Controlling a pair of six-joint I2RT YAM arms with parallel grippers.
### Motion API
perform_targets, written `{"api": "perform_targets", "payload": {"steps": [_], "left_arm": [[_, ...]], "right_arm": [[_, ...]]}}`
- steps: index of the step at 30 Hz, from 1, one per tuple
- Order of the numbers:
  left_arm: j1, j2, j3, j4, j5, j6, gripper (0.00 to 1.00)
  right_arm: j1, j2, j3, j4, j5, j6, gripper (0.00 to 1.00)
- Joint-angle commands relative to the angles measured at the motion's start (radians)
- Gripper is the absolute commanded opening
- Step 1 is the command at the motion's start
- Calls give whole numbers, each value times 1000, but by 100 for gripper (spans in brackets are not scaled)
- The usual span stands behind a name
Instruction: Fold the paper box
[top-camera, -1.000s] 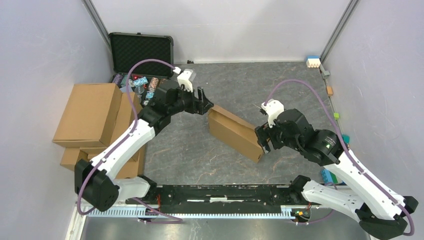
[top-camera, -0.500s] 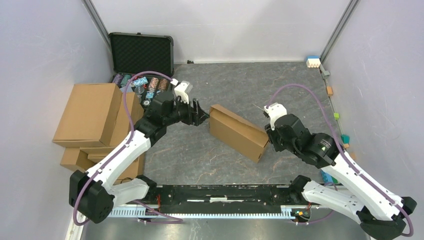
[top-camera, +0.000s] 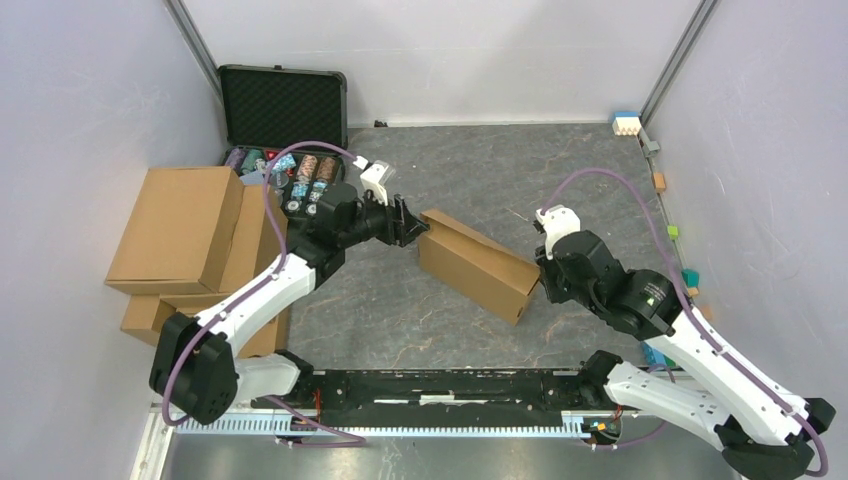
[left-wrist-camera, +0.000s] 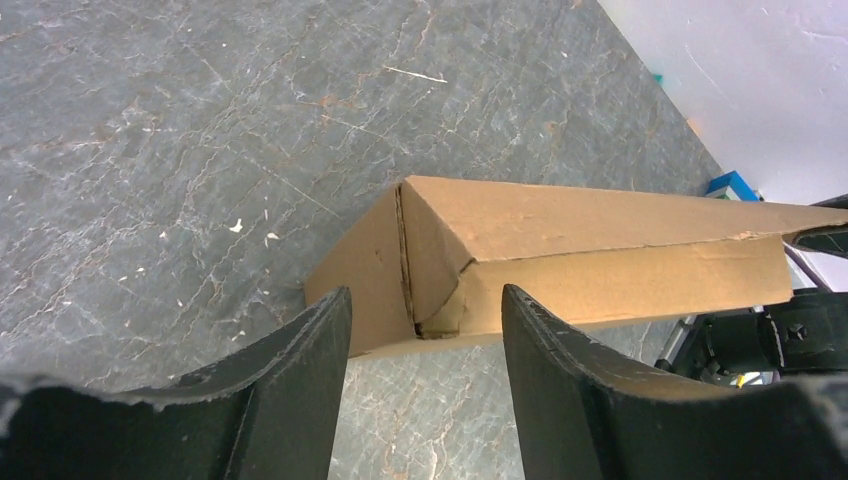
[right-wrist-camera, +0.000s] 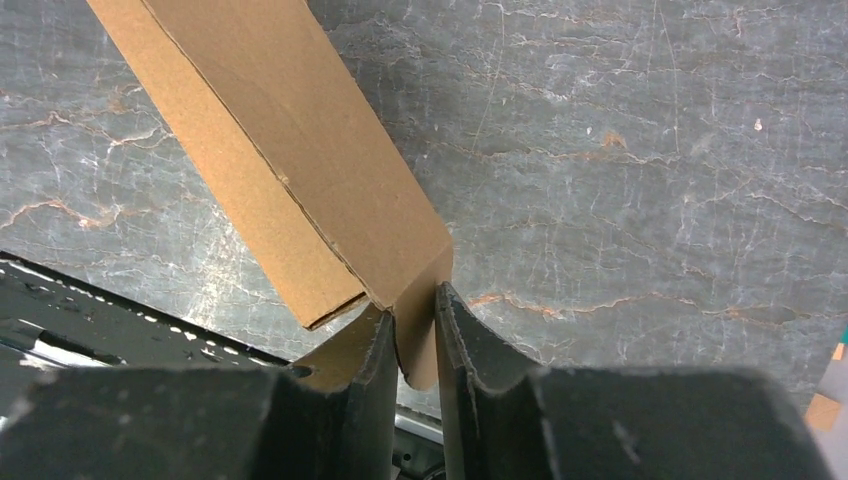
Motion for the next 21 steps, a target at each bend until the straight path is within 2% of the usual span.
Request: {"api": "perform_targets", "payload": {"steps": [1, 4, 7, 9, 10, 12, 16, 21], "left_arm": [[-1, 51, 31, 105, 35, -8, 62], [-3, 74, 38, 108, 38, 2, 61], [-7, 83, 38, 116, 36, 3, 61], [-8, 88, 39, 113, 31, 4, 61], [-8, 90, 42, 107, 26, 6, 61], [-12, 93, 48, 91, 20, 14, 60], [-19, 90, 53, 76, 5, 24, 60], [-22, 91, 56, 71, 1, 25, 59]], "right_arm": [[1, -33, -16, 46, 24, 83, 23], [1, -44, -43, 49, 14, 135, 22], [2, -47, -59, 43, 32, 160, 33], [1, -54, -59, 31, 59, 171, 34], [1, -59, -61, 28, 68, 177, 40], [1, -71, -68, 23, 77, 193, 58], [1, -126, -109, 75, 83, 253, 59], [1, -217, -191, 217, 93, 357, 59]]}}
